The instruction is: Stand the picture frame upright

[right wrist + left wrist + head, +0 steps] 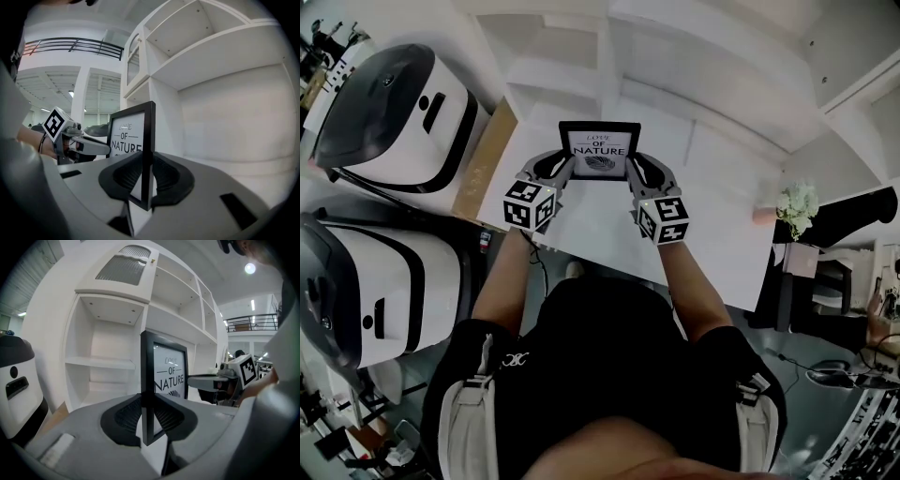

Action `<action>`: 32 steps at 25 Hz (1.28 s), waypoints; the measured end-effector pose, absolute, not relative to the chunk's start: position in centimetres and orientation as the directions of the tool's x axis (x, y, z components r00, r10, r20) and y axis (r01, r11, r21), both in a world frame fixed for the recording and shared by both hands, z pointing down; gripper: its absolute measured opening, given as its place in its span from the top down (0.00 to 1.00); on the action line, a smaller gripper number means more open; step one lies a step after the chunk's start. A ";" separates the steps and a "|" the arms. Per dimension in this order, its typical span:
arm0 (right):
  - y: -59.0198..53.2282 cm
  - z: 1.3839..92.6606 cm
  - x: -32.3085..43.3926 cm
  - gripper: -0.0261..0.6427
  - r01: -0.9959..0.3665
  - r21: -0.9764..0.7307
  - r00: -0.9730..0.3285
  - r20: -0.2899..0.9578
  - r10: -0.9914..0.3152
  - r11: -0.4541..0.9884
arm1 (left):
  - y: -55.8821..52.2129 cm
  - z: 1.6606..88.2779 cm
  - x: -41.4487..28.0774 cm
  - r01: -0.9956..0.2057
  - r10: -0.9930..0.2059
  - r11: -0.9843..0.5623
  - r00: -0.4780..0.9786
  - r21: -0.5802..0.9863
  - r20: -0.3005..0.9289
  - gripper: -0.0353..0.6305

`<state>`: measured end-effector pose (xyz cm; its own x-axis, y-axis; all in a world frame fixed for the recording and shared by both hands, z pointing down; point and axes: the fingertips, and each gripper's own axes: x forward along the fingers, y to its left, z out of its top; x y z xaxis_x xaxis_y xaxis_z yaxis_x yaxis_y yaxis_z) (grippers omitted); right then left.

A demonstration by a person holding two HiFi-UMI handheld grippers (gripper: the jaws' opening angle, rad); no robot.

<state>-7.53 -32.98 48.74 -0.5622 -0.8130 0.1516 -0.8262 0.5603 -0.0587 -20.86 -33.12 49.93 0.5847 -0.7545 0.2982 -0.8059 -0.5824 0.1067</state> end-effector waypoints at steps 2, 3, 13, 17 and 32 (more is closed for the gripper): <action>-33.6 49.6 -8.7 0.86 -0.834 -0.066 -0.551 0.169 -0.817 0.548 | -33.9 50.6 -22.1 -0.806 -0.751 -0.584 0.582 0.098 0.313 0.81; -33.9 50.1 -9.2 0.86 -0.838 -0.071 -0.544 0.179 -0.820 0.540 | -34.4 51.0 -22.5 -0.803 -0.746 -0.588 0.583 0.093 0.321 0.81; -37.7 54.7 -11.0 0.86 -0.905 -0.113 -0.424 0.269 -0.865 0.409 | -39.6 55.5 -24.1 -0.743 -0.664 -0.664 0.637 0.081 0.392 0.81; -39.4 56.7 -10.9 0.86 -0.925 -0.121 -0.379 0.308 -0.872 0.359 | -42.1 57.4 -23.9 -0.722 -0.636 -0.688 0.649 0.073 0.418 0.81; -42.4 62.8 -9.5 0.86 -0.957 -0.134 -0.290 0.417 -0.861 0.257 | -46.2 63.9 -22.2 -0.695 -0.564 -0.708 0.661 0.122 0.496 0.81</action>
